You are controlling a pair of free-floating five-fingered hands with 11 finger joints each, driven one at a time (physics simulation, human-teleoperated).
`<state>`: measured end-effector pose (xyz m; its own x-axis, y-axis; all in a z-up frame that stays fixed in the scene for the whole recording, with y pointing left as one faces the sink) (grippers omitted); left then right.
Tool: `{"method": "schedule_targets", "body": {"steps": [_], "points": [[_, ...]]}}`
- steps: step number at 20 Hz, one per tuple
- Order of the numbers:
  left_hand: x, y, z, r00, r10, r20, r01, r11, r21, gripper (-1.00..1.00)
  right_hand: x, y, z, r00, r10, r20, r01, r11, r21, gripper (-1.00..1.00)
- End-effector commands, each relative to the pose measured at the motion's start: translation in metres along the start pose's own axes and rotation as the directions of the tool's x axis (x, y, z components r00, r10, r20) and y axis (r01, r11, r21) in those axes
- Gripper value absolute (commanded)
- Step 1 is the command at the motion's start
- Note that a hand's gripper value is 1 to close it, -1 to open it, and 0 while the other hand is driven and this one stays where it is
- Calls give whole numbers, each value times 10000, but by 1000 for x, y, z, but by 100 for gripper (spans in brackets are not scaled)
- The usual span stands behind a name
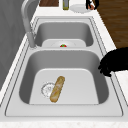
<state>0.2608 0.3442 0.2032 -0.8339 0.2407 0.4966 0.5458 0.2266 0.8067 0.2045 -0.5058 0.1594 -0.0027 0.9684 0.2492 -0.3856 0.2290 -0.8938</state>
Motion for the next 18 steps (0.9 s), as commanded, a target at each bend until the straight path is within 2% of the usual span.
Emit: {"method": "schedule_targets", "body": {"steps": [1, 9, 15, 18], "points": [[0, 0, 0, 10000, 0, 0, 0, 10000, 0, 0, -15, -14, -1, 9999, -108, -102, 109, 9999, 82, 100], [0, 0, 0, 10000, 0, 0, 0, 10000, 0, 0, -70, -26, -17, 9983, -486, 324, 487, 9988, -10, 100], [0, 0, 0, 10000, 0, 0, 0, 10000, 0, 0, -110, -38, -33, 9981, -502, 355, 500, 9987, 46, 100], [0, 0, 0, 10000, 0, 0, 0, 10000, 0, 0, -127, -38, -52, 9985, -407, 374, 405, 9992, 60, 100]]}}
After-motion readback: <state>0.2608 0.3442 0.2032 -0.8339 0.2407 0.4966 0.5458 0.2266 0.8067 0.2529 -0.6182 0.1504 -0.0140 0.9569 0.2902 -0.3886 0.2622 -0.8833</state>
